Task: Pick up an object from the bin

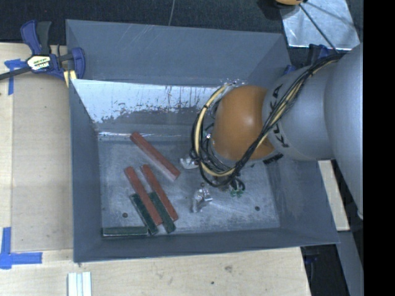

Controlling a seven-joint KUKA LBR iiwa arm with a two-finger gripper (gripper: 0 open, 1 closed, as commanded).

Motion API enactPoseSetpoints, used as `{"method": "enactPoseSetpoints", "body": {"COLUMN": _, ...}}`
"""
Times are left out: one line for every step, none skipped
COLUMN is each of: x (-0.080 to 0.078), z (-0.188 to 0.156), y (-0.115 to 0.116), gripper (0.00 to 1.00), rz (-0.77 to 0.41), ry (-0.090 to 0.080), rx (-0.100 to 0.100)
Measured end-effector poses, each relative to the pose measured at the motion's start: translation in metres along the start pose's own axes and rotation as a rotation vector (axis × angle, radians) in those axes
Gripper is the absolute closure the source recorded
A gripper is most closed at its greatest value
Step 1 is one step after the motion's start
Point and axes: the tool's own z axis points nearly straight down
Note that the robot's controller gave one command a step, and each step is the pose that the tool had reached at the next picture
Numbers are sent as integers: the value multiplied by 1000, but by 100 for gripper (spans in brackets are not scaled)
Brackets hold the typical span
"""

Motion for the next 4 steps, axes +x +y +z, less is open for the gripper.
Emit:
{"method": "enactPoseSetpoints", "body": {"x": -66, "z": -2, "y": 6, "gripper": 100, "rz": 65, "ry": -24, "rx": -1}}
{"method": "enactPoseSetpoints", "body": {"x": -66, "z": -2, "y": 6, "gripper": 100, "rz": 65, "ry": -24, "rx": -1}}
{"method": "enactPoseSetpoints", "body": {"x": -59, "z": -49, "y": 0, "gripper": 100, "rz": 88, "ry": 6, "rx": -1}}
{"method": "enactPoseSetpoints", "body": {"x": -64, "z": -87, "y": -8, "gripper": 0, "rz": 139, "ry": 1, "rx": 0}}
